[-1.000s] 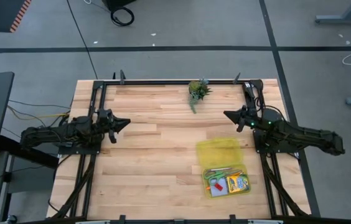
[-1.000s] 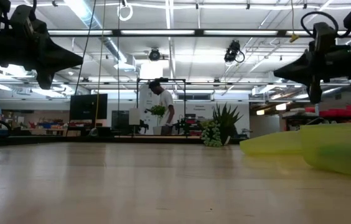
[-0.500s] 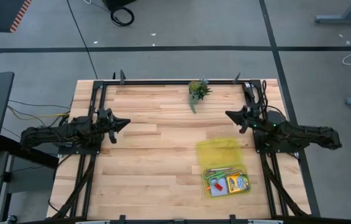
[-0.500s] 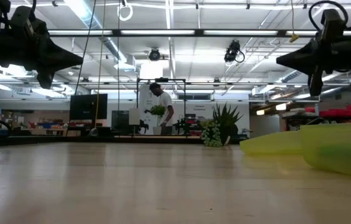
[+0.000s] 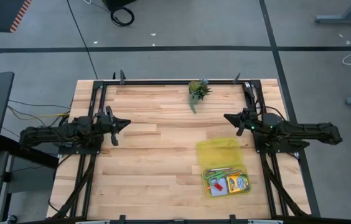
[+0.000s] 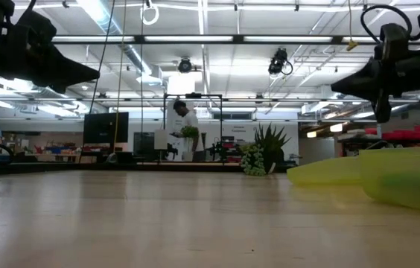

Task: Pack school essentials
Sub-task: Return to Home Position

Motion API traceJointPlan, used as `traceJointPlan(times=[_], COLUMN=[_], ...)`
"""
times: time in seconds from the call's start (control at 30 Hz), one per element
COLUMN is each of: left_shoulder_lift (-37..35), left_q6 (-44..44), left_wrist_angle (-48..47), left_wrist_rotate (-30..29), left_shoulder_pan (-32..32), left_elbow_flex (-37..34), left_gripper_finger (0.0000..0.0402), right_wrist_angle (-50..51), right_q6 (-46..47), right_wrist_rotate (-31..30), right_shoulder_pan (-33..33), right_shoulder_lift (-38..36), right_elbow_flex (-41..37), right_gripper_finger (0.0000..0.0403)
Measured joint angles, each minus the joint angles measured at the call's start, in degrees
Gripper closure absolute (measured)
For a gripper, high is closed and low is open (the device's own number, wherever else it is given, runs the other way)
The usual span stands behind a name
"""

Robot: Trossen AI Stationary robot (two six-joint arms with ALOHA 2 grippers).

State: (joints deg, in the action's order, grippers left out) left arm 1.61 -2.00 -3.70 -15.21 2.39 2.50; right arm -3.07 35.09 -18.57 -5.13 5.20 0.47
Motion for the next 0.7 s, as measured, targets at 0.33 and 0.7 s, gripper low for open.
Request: traceJointPlan(times=[0.33,0.7], left_shoulder_lift=[-0.13,-0.13], left_q6=[4.17,4.15], left_wrist_angle=[0.56,0.7], left_wrist_rotate=[-0.03,-0.01], left_shoulder_pan=[0.0,0.0], left_elbow_flex=[-0.02,-0.02], left_gripper_finger=[0.0374,0.0373], right_wrist_angle=[0.22,0.3], right_q6=[-18.21,-24.77], right_wrist_rotate=[0.92,1.06], right_shoulder_pan=[-0.04,-0.04], right_shoulder_lift=[5.35,7.01], right_elbow_flex=[0.0,0.0], right_gripper_finger=[0.0397,0.0396])
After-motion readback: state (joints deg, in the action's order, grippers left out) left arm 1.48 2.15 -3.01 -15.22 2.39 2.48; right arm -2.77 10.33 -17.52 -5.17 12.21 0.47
